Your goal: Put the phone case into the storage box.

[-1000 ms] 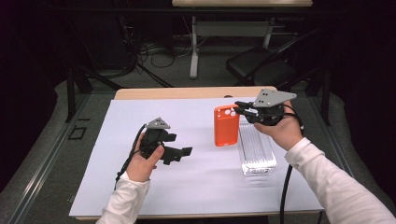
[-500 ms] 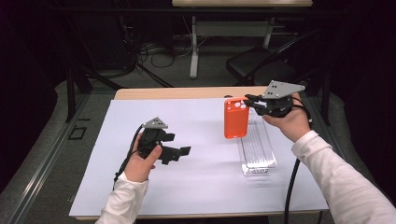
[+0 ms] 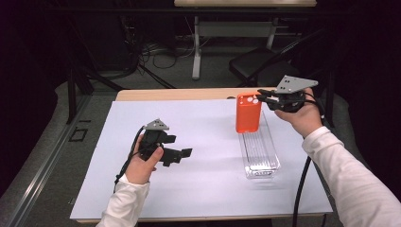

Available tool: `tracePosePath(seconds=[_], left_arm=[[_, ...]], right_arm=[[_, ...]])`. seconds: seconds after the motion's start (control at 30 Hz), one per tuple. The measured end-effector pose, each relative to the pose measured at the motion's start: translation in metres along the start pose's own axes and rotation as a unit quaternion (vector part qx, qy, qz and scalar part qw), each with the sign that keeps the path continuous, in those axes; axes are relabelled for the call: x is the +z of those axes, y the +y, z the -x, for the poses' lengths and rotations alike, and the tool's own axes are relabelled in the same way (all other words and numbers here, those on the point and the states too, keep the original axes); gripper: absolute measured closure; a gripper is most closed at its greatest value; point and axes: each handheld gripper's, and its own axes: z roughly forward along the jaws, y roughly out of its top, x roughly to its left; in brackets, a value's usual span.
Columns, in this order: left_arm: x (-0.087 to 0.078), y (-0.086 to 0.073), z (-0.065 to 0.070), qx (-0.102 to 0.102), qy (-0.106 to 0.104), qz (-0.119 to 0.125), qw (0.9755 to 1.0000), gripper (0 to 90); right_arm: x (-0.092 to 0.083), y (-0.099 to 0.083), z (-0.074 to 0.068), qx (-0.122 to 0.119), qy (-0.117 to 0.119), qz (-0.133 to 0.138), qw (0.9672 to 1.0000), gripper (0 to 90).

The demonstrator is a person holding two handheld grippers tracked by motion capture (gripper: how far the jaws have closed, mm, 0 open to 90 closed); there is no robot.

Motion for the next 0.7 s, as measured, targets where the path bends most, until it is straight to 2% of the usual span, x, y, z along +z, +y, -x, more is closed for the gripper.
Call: tracePosePath(seconds=[0.7], left_arm=[[0.001,0.000,-0.001,0.001,-0.002,-0.004,1.0000,17.1]], right_arm=[[0.002,-0.013,0.025,-0.003,-0.025,-0.019,0.9995,80.2]])
